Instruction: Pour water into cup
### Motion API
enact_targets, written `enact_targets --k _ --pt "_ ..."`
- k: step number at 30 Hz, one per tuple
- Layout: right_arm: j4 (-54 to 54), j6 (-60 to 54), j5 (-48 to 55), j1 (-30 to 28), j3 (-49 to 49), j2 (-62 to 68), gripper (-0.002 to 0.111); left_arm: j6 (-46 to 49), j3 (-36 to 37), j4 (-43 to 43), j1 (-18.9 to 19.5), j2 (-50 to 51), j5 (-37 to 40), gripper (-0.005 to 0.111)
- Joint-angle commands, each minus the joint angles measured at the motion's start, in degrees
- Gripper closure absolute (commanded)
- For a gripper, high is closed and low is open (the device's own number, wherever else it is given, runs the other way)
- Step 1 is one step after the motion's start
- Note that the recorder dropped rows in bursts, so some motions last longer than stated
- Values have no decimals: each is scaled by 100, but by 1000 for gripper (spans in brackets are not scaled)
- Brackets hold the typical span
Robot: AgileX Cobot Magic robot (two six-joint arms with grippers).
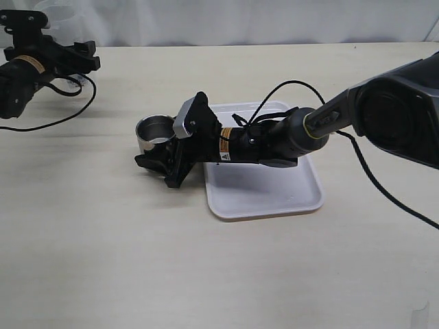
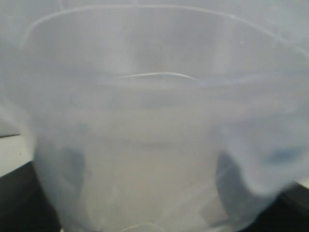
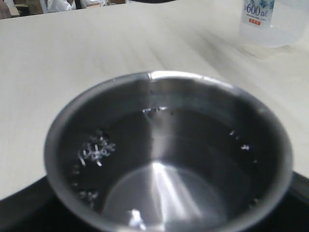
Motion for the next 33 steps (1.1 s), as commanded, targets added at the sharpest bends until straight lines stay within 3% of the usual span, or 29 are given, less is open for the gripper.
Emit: enact_targets --k 1,8,11,33 --pt "-76 43 82 -1 -10 7 104 -21 -54 28 15 -7 -97 91" --pt "-76 43 82 -1 -10 7 104 -21 -54 5 15 -7 -97 47" --pt "-76 43 82 -1 -10 7 104 -21 -54 -21 15 -7 -97 38" --pt "-76 43 82 -1 -10 7 104 -21 -54 -20 15 -7 139 38"
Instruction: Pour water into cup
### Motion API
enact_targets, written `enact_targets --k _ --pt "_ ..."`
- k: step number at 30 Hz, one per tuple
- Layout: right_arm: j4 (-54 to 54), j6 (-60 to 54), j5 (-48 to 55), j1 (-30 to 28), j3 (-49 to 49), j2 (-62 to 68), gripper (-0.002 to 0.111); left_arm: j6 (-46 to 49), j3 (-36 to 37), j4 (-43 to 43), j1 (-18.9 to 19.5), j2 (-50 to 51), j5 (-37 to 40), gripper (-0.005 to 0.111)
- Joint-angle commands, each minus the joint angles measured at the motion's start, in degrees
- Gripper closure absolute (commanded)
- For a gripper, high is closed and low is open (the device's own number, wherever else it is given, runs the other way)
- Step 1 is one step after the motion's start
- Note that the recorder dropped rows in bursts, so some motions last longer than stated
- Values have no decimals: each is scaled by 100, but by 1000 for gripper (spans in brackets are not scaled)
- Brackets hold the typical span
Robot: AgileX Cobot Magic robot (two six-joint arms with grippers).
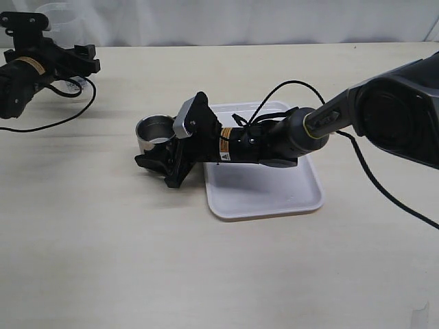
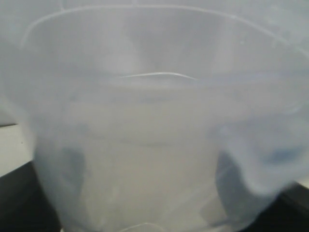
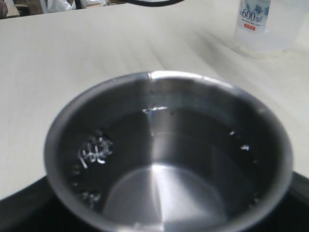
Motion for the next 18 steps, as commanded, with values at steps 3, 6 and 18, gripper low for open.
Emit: enact_targets --k 3,6,18 --pt "-76 43 82 -1 -10 7 104 -21 -54 -40 15 -7 -50 38" --pt "-76 43 82 -1 -10 7 104 -21 -54 -40 15 -7 -50 38" --pt "-76 43 82 -1 -10 7 104 155 464 -159 15 -7 -1397 38"
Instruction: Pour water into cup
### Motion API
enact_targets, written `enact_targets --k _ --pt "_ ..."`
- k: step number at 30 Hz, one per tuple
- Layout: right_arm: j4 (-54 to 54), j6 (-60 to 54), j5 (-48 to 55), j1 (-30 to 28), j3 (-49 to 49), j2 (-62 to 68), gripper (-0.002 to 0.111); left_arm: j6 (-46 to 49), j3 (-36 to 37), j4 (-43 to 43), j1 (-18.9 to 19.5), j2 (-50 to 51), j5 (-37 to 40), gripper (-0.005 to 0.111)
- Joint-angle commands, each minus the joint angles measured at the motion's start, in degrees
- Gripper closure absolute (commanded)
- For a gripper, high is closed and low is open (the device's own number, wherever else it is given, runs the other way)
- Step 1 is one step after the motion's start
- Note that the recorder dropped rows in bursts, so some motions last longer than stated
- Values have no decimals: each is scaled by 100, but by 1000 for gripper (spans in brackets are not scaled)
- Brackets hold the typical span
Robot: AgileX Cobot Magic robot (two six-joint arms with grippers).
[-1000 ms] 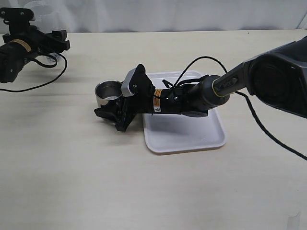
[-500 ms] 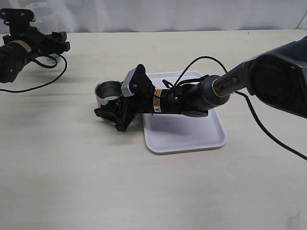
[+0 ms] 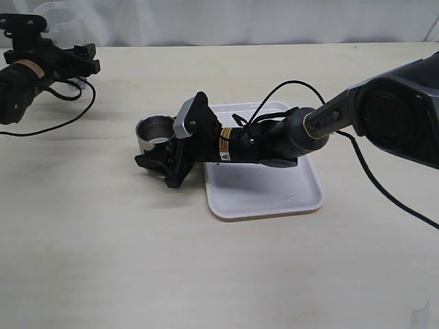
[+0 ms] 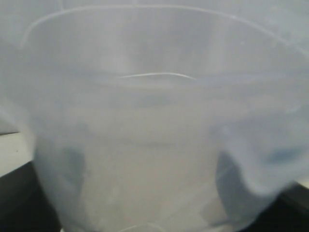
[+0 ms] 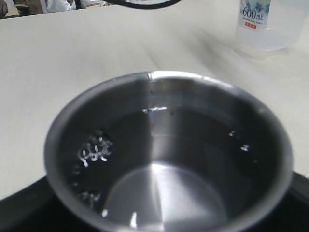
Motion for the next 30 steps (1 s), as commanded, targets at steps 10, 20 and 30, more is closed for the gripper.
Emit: enact_targets --k 10,20,30 --pt "-76 43 82 -1 -10 7 104 166 242 -190 15 435 -827 38" --pt "-76 43 82 -1 -10 7 104 166 231 -110 15 459 -909 25" --pt "-76 43 82 -1 -10 7 104 249 475 -31 15 446 -1198 2"
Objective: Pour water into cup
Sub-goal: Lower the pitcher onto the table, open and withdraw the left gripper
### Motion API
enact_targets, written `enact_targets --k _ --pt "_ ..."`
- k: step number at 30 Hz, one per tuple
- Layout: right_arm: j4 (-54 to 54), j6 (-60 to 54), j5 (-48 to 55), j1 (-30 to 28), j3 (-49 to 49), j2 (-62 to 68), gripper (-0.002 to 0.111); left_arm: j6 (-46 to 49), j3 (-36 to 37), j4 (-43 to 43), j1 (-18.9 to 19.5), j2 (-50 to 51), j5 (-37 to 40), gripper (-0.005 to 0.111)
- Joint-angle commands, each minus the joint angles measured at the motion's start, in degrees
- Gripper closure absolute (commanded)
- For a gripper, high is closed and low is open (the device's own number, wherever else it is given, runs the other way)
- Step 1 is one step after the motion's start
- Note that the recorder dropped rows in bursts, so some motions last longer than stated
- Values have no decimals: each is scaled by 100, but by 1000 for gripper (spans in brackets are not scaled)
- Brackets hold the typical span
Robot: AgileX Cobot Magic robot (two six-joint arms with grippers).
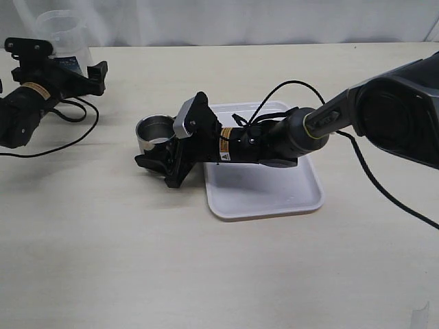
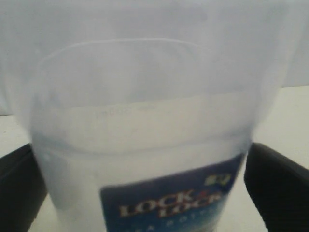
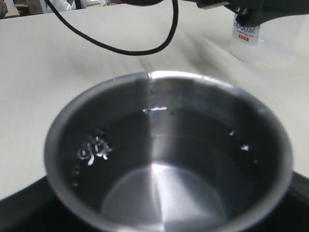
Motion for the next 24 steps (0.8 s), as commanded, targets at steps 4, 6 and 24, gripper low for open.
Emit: enact_targets --k 4,6,24 --pt "-76 43 82 -1 -10 7 104 79 573 10 15 -17 -768 2" --pt "-76 43 82 -1 -10 7 104 158 718 10 15 -48 -904 2" --pt "-76 43 82 -1 -10 7 104 352 2601 -147 15 -2018 -931 2"
